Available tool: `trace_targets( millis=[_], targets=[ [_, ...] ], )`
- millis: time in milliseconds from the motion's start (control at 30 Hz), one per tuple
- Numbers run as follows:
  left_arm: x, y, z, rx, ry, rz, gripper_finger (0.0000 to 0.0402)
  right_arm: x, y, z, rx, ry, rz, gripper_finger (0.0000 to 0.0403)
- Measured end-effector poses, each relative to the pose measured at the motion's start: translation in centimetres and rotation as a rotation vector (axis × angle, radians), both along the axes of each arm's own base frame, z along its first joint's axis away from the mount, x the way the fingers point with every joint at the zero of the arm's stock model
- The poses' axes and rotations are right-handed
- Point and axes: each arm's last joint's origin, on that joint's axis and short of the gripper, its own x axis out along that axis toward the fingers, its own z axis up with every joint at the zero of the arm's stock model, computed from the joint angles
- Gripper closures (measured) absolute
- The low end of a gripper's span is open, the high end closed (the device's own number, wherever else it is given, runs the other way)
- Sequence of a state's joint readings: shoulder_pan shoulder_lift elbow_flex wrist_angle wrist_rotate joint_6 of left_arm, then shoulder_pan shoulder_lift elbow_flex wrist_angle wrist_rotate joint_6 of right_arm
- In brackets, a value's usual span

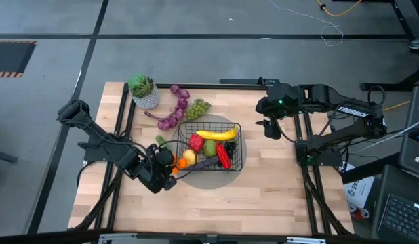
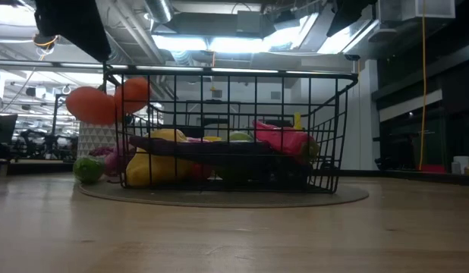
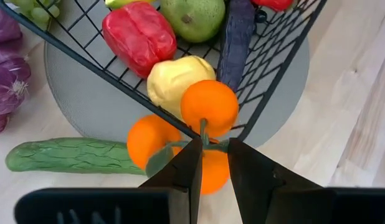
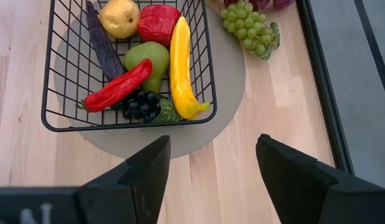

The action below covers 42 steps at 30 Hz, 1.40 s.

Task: Build produce basket
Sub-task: Put the orange tangerines into the black wire basket

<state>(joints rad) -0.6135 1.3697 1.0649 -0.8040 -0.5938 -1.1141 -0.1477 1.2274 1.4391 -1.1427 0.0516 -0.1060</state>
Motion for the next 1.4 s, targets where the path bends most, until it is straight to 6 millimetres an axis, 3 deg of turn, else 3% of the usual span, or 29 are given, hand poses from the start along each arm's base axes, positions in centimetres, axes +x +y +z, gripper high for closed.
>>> trace_targets(
  millis=[633,1000,1400],
  targets=[
    [0.3,0.6,0.0,-0.018,0.015,0.017,0.0332,0.0,0.0,0.0,0.000,0.000,0.000,0.0166],
    [0.6,1.1,0.0,-0.018,0.017,0.036,0.0395,0.0,0.0,0.0,0.000,0.000,0.000,0.0166],
    [0.8,1.8,0.2,0.017,0.031,0.005,0.0400,0.0,0.0,0.0,0.000,0.000,0.000,0.0166]
  ],
)
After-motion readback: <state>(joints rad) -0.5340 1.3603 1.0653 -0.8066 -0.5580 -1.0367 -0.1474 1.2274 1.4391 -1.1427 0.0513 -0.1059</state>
